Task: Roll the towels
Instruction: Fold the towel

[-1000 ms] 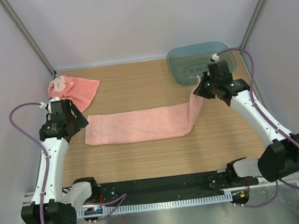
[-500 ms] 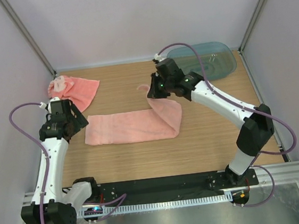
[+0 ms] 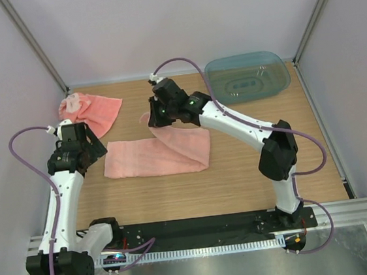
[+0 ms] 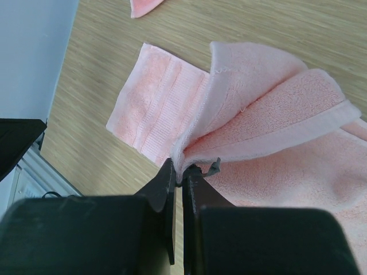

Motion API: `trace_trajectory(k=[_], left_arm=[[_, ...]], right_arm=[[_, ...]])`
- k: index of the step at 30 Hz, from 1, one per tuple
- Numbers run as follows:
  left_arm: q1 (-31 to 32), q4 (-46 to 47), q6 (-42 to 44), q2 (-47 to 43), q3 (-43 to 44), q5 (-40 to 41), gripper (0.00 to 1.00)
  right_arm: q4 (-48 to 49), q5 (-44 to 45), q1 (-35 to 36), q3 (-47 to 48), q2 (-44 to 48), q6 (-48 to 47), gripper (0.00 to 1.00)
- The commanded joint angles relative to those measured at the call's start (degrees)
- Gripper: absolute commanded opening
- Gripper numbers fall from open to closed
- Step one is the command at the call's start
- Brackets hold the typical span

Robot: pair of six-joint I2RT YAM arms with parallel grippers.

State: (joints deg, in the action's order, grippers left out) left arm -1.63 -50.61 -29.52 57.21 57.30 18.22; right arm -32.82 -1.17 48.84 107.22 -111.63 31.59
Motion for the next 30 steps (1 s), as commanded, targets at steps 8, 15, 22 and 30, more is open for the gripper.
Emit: trace_trajectory(k=[8,15,22,30], left_arm=[[-0.2,1.0,-0.3,-1.0,1.0,2.3,0.84],[-0.2,1.0,-0.6,-1.2,0.8,2.5,0.85],[-0.2,1.1,-0.5,-1.3,0.8,2.6,0.85],[-0.2,1.0,-0.5,-1.3,0.7,2.9,0.85]], right_arm=[[1.3,2.8,4.4,11.0,-6.4,-0.9,0.01],[2.3,-0.4,5.7,15.1,-10.5,-1.4,0.01],[5.1,-1.8,9.1,16.7,-14.4,-2.2,0.01],[11.1,-3.4,11.8,17.6,-19.2,-1.1,0.01]])
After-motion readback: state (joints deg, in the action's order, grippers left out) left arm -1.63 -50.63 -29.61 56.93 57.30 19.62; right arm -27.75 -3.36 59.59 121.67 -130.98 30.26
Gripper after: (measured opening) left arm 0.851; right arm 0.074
